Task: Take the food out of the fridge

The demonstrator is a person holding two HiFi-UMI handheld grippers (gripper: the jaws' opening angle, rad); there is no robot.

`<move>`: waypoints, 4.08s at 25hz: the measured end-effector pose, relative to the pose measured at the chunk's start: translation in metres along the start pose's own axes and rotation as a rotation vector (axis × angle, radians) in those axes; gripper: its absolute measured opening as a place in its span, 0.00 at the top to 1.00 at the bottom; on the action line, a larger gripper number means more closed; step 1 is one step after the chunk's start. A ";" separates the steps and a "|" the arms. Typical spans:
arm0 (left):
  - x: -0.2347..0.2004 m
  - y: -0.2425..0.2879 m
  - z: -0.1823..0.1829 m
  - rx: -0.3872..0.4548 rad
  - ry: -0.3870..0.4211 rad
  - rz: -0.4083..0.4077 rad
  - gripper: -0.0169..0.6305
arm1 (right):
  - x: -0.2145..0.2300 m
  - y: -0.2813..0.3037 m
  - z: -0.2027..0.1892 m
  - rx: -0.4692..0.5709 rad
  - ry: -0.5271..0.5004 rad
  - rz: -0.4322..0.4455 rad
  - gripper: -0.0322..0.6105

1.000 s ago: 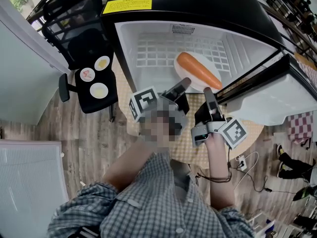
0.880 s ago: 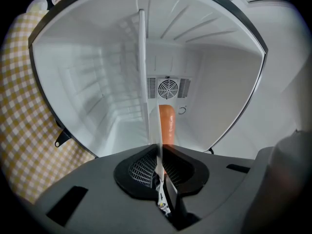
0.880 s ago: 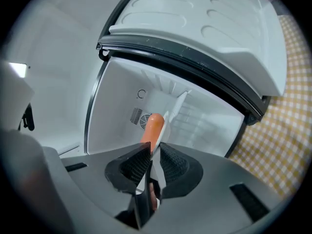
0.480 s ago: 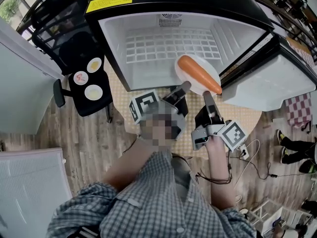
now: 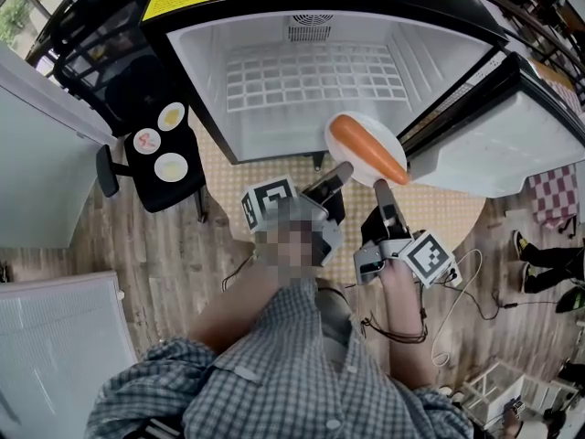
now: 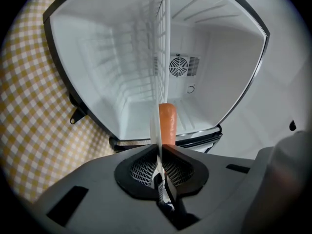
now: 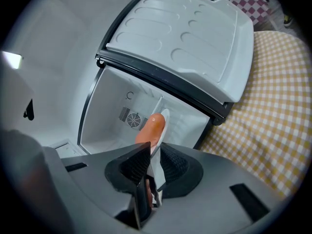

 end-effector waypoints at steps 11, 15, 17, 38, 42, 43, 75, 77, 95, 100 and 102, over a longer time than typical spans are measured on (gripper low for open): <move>-0.042 -0.001 -0.013 -0.078 -0.013 0.037 0.93 | 0.035 -0.010 -0.019 -0.027 0.019 -0.055 0.86; -0.059 -0.004 -0.019 -0.111 -0.033 0.071 0.93 | 0.048 -0.013 -0.029 -0.036 0.043 -0.082 0.86; -0.067 -0.004 -0.022 -0.128 -0.039 0.084 0.93 | 0.055 -0.016 -0.033 -0.036 0.052 -0.103 0.86; -0.137 0.008 -0.042 -0.263 -0.071 0.281 0.91 | 0.127 -0.024 -0.051 -0.132 0.121 -0.320 0.86; -0.144 0.008 -0.044 -0.270 -0.069 0.313 0.92 | 0.134 -0.020 -0.051 -0.188 0.107 -0.363 0.85; -0.145 0.009 -0.044 -0.273 -0.069 0.320 0.92 | 0.135 -0.020 -0.051 -0.199 0.105 -0.373 0.85; -0.119 -0.029 -0.025 -0.291 0.219 0.464 0.96 | 0.136 -0.045 -0.045 -0.285 -0.130 -0.557 0.83; -0.110 -0.031 -0.021 -0.277 0.261 0.432 0.96 | 0.130 -0.049 -0.039 -0.281 -0.201 -0.569 0.87; 0.009 -0.070 0.018 -0.195 0.821 0.299 0.97 | 0.006 -0.028 -0.017 -0.119 -0.608 -0.301 0.93; 0.037 -0.091 0.019 -0.185 0.971 0.309 0.97 | -0.040 -0.029 -0.014 -0.056 -0.775 -0.218 0.94; 0.047 -0.097 0.019 -0.181 1.008 0.317 0.97 | -0.059 -0.028 -0.013 -0.038 -0.841 -0.180 0.94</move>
Point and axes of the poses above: the fingertips, and each gripper's own axes: y forward along the fingers, x to its right, z out of its top, the point moved 8 cm from there along -y, backward along the fingers, and after that the axes turned 3 degrees about x, right-handed, at the moved point
